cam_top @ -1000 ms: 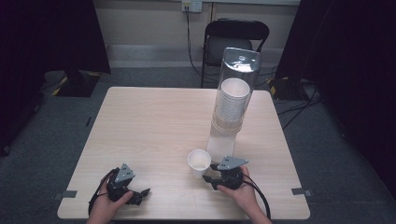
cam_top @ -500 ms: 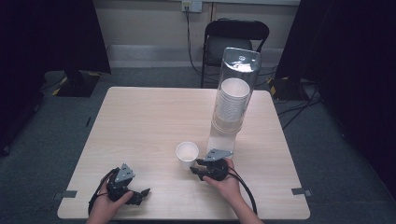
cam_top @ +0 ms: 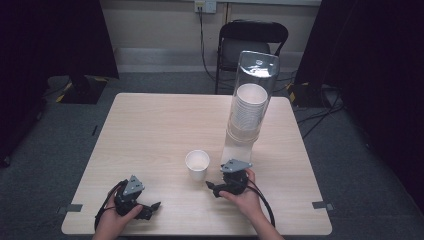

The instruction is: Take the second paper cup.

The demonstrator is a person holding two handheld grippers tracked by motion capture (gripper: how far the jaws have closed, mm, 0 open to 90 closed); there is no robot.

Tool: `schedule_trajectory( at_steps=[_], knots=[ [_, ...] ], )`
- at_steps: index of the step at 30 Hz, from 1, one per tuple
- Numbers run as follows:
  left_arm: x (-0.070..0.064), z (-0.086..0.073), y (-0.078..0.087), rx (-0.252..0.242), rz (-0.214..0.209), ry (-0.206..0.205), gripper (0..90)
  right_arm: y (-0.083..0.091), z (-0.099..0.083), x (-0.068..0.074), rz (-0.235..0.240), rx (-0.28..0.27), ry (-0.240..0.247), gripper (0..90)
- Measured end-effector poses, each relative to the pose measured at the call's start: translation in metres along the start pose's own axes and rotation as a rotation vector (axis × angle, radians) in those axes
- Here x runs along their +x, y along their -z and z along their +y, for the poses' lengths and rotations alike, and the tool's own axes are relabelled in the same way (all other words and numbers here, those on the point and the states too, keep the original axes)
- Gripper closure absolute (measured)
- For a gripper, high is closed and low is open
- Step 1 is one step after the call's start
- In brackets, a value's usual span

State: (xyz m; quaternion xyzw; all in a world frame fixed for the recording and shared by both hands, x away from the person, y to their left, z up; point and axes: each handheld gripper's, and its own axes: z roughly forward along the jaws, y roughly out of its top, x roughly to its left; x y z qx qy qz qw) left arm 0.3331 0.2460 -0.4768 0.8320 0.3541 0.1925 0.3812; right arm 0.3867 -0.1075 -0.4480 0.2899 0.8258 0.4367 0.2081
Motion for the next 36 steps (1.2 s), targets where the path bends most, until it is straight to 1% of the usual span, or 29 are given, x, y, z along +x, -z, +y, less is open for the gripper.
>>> schedule_trajectory(
  at_steps=[3, 5, 8, 11, 14, 17, 21, 22, 23, 24, 25, 27, 28, 29, 34, 35, 36],
  knots=[
    [0.0, 0.0, 0.0, 0.0, 0.0, 0.002, 0.0, 0.013, -0.002, -0.008, -0.016, -0.022, -0.015, 16.1],
    [0.0, 0.0, 0.0, 0.0, 0.0, 0.0, 0.0, 0.02, -0.004, -0.013, -0.028, -0.033, -0.034, 16.0],
    [0.0, 0.0, 0.0, 0.0, 0.0, 0.001, 0.0, 0.027, -0.008, -0.021, -0.043, -0.047, -0.058, 16.6],
    [0.0, 0.0, 0.0, 0.0, 0.0, 0.002, 0.0, 0.032, -0.011, -0.027, -0.063, -0.063, -0.079, 16.9],
    [0.0, 0.0, 0.0, 0.0, 0.0, 0.001, 0.0, 0.033, -0.011, -0.03, -0.069, -0.069, -0.086, 17.4],
    [0.0, 0.0, 0.0, 0.0, 0.0, 0.001, 0.0, 0.036, -0.011, -0.034, -0.068, -0.092, -0.109, 17.4],
    [0.0, 0.0, 0.0, 0.0, 0.0, 0.001, 0.0, 0.037, -0.011, -0.037, -0.071, -0.103, -0.117, 17.3],
    [0.0, 0.0, 0.0, 0.0, -0.001, 0.002, 0.0, 0.038, -0.011, -0.038, -0.082, -0.105, -0.12, 17.3],
    [0.0, 0.0, 0.0, 0.0, 0.0, 0.001, 0.0, 0.039, -0.011, -0.041, -0.086, -0.113, -0.135, 17.3],
    [0.0, 0.0, 0.0, 0.0, 0.0, 0.001, 0.0, 0.039, -0.011, -0.041, -0.086, -0.113, -0.135, 17.3],
    [0.0, 0.0, 0.0, 0.0, 0.0, 0.001, 0.0, 0.04, -0.011, -0.045, -0.095, -0.126, -0.151, 17.3],
    [0.0, 0.0, 0.0, 0.0, 0.0, 0.001, 0.0, 0.04, -0.01, -0.046, -0.1, -0.13, -0.151, 17.2],
    [0.0, 0.0, 0.0, 0.0, 0.0, 0.001, 0.0, 0.042, -0.009, -0.048, -0.111, -0.131, -0.148, 17.2],
    [0.0, 0.0, 0.0, 0.0, 0.0, 0.001, 0.0, 0.045, -0.005, -0.051, -0.121, -0.147, -0.15, 17.3],
    [0.0, 0.0, 0.0, -0.001, 0.0, 0.002, 0.0, 0.048, 0.002, -0.057, -0.132, -0.163, -0.159, 17.4],
    [0.0, 0.0, 0.0, 0.0, 0.0, 0.001, 0.0, 0.049, 0.005, -0.059, -0.132, -0.176, -0.175, 17.5],
    [0.0, 0.0, 0.0, 0.0, 0.0, 0.001, 0.0, 0.049, 0.005, -0.059, -0.132, -0.176, -0.175, 17.5]
  ],
)
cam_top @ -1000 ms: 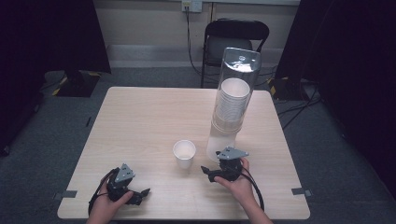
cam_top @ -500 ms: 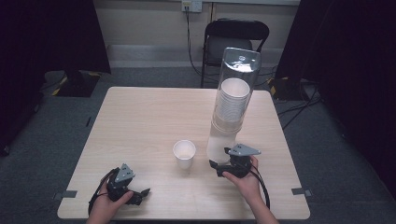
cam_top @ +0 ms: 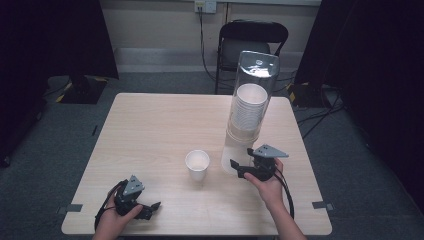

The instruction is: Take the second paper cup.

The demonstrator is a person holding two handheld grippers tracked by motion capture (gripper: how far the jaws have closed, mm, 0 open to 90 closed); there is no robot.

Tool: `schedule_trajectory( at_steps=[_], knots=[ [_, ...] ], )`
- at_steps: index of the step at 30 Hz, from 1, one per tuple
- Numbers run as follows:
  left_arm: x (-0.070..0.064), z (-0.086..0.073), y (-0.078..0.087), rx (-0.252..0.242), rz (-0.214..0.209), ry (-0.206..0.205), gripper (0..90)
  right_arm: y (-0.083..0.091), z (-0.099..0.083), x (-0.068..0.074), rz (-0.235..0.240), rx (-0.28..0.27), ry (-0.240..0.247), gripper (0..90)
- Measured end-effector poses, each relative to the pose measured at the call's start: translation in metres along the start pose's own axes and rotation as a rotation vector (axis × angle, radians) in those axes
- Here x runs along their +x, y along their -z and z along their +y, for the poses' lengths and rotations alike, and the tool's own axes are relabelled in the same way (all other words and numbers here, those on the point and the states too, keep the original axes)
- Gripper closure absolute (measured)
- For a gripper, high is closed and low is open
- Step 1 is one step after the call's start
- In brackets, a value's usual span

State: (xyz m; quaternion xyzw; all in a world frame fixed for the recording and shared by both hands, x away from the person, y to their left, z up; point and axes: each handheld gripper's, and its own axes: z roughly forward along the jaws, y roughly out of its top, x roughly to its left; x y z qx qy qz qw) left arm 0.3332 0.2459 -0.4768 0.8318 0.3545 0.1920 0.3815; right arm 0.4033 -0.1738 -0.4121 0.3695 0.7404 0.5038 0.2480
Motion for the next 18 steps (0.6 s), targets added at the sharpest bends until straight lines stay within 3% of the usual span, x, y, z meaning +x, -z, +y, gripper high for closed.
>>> schedule_trajectory(
  at_steps=[13, 18],
  knots=[
    [0.0, 0.0, 0.0, 0.0, 0.0, 0.0, 0.0, 0.001, 0.024, -0.005, -0.068, -0.096, 0.007, 17.5],
    [0.0, 0.0, 0.0, 0.0, 0.0, 0.0, 0.0, -0.004, 0.03, -0.004, -0.068, -0.11, 0.007, 16.7]
  ],
)
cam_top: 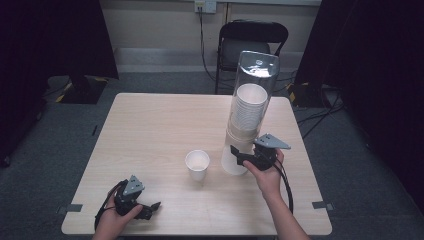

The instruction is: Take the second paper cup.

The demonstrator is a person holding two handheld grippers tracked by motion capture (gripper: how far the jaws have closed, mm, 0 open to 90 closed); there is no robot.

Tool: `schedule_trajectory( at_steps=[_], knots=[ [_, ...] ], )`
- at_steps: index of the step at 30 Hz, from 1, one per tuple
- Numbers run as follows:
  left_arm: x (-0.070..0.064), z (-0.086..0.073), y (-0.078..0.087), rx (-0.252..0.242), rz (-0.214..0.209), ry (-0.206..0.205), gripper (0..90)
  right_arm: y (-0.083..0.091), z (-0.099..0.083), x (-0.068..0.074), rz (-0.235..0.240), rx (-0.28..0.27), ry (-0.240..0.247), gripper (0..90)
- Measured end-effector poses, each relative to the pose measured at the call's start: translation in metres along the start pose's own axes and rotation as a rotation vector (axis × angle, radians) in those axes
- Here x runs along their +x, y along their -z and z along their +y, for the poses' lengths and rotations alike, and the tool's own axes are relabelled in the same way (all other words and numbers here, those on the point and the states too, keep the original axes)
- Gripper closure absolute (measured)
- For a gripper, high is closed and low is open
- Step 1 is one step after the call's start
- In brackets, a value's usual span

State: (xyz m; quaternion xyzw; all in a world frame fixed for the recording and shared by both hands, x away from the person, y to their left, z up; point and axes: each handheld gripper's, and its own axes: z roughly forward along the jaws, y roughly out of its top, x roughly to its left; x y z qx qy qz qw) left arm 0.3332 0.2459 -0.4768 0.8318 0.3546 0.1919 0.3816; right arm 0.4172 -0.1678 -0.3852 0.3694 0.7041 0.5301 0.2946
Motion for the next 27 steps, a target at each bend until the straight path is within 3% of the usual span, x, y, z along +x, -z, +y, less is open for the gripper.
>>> schedule_trajectory(
  at_steps=[8, 16, 27],
  knots=[
    [0.0, 0.0, 0.0, 0.0, 0.0, 0.0, 0.0, -0.007, 0.005, 0.004, -0.005, -0.039, 0.005, 13.2],
    [0.0, 0.0, 0.0, 0.0, -0.001, 0.0, 0.0, -0.013, 0.006, 0.004, -0.019, -0.029, 0.001, 16.2],
    [0.0, 0.0, 0.0, 0.0, -0.001, 0.0, 0.0, -0.019, 0.005, 0.005, -0.036, -0.07, -0.015, 19.7]
  ],
)
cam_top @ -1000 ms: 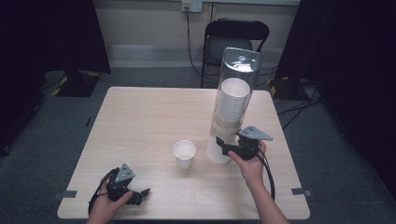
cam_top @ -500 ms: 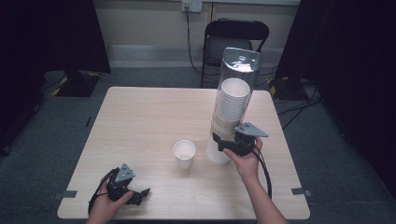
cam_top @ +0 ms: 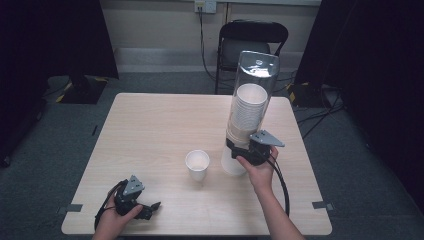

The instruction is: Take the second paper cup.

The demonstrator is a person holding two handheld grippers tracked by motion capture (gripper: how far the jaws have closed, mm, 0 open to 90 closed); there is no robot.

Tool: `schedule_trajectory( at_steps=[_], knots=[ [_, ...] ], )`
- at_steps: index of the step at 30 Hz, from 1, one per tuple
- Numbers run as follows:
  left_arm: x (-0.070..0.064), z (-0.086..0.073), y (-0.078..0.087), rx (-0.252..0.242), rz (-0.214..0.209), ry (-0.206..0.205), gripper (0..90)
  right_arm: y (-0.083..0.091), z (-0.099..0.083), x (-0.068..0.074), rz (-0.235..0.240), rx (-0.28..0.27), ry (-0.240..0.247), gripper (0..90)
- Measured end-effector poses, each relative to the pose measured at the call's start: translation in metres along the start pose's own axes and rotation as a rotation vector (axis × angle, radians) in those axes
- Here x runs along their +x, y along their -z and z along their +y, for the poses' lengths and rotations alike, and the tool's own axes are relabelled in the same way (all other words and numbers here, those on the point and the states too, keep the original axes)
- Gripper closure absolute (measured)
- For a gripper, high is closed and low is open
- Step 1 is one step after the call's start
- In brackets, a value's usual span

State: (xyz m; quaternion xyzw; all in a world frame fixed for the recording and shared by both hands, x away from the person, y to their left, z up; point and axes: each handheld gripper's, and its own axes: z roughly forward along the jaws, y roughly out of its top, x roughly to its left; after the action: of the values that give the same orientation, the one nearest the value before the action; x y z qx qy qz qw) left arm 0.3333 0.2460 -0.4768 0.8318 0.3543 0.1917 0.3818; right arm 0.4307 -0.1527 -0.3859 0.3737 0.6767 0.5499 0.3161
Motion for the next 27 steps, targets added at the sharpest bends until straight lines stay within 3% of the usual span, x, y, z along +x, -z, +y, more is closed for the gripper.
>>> schedule_trajectory(
  at_steps=[7, 8, 10, 12, 27],
  knots=[
    [0.0, 0.0, 0.0, 0.0, 0.0, 0.0, 0.0, -0.0014, -0.0011, -0.0009, -0.025, -0.001, 0.027, 23.3],
    [0.0001, 0.0001, 0.0001, 0.002, 0.0, -0.002, 0.0, -0.0018, -0.0018, -0.0006, -0.027, -0.009, 0.029, 29.5],
    [0.0, 0.0, -0.0001, 0.0, 0.0, 0.0, 0.0, -0.0008, -0.0022, -0.0012, -0.044, -0.007, 0.042, 33.0],
    [0.0001, 0.0, 0.0, 0.0, 0.0, -0.001, 0.0, -0.0003, -0.0032, -0.0037, -0.027, -0.016, 0.058, 33.7],
    [0.0, 0.0, -0.0001, 0.0, 0.0, -0.001, 0.0, 0.0, -0.0092, -0.0007, -0.04, -0.041, 0.048, 35.1]
  ],
)
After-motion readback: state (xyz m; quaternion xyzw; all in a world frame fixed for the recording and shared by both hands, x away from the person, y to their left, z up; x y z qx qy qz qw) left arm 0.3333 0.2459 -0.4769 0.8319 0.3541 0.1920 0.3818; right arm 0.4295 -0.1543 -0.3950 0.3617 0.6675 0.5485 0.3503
